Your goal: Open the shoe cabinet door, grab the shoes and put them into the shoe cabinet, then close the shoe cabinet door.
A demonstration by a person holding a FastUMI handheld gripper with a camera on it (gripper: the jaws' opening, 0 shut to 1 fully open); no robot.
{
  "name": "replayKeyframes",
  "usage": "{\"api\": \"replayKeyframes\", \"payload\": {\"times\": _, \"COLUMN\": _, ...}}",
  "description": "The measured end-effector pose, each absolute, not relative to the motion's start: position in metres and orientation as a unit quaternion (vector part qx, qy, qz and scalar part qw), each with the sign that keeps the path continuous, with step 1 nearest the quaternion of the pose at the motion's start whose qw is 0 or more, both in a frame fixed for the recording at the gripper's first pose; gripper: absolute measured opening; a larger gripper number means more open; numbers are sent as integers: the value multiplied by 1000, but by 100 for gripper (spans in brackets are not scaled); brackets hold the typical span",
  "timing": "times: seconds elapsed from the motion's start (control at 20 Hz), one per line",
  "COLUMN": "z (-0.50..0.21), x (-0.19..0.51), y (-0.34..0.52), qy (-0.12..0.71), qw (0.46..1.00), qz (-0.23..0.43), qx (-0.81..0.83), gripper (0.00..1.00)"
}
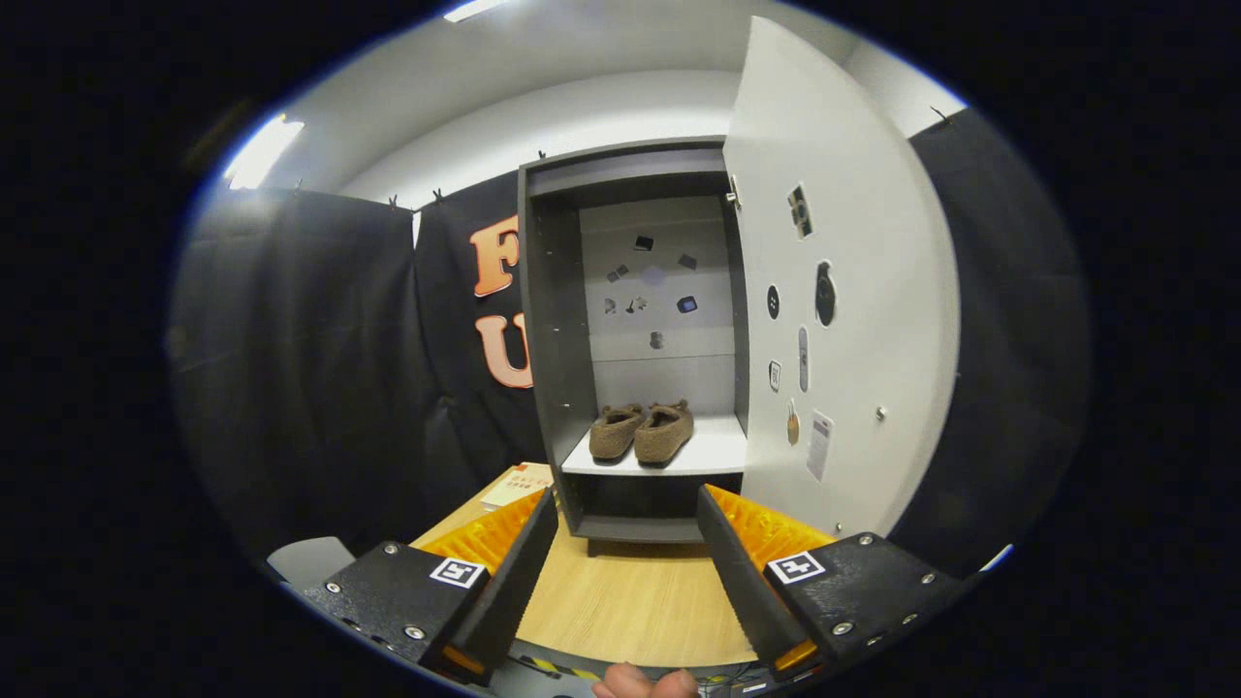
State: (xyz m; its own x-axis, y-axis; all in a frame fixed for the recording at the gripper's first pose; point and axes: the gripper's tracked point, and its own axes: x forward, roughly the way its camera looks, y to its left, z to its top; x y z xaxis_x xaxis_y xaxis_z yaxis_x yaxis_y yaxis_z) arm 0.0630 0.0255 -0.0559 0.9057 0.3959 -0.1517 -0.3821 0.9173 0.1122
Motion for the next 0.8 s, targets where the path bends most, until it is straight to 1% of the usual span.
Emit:
{"api": "replayKeyframes", "payload": {"times": 0.1, "z": -57, "x": 45, "y": 6, "qy": 85, "qw": 970, "qz": 224, "qx": 50, "gripper": 91}}
{"api": "replayKeyframes", "payload": {"times": 0.15, "z": -59, "x": 42, "y": -10, "qy": 82, "qw": 970, "qz": 226, "qx": 46, "gripper": 91}}
{"api": "replayKeyframes", "payload": {"times": 0.4, "z": -62, "x": 51, "y": -93, "qy": 75, "qw": 977, "qz": 192, "qx": 62, "gripper": 91}}
{"api": "replayKeyframes", "payload": {"times": 0.55, "z": -70, "x": 73, "y": -138, "qy": 76, "qw": 981, "qz": 162, "qx": 68, "gripper": 91}}
{"api": "replayKeyframes", "payload": {"times": 0.8, "z": -73, "x": 105, "y": -165, "qy": 82, "qw": 984, "qz": 141, "qx": 75, "gripper": 94}}
